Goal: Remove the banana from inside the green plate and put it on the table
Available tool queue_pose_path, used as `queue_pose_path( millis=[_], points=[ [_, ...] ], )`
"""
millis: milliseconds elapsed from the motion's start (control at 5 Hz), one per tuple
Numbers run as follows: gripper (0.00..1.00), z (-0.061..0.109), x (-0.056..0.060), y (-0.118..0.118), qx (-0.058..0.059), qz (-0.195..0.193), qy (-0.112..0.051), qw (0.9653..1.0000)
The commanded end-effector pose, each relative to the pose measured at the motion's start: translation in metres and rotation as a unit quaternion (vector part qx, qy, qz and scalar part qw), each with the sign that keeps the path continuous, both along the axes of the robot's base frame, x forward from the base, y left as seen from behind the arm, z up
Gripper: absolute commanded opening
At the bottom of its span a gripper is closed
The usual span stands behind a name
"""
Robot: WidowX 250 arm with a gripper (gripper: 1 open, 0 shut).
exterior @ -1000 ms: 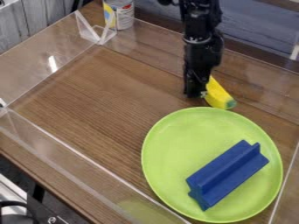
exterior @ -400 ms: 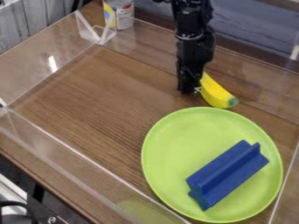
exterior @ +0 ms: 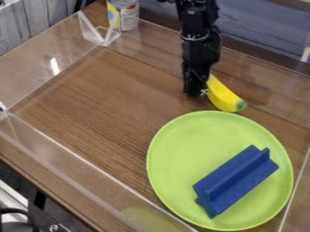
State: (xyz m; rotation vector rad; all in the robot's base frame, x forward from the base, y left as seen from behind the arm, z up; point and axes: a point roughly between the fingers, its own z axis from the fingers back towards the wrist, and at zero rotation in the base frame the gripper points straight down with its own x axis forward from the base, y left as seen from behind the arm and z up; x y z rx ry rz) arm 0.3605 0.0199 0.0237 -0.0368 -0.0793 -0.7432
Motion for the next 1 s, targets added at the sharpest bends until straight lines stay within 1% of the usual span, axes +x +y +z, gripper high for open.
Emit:
queue_pose_path(
  millis=[0, 800],
  points=[
    [0.0, 0.0131, 0.0105, 0.0068, 0.001, 0.009, -0.028, 0.9996],
    [0.0, 0.0079, 0.0132, 0.0102, -0.005, 0.018, -0.029, 0.9994]
  ],
)
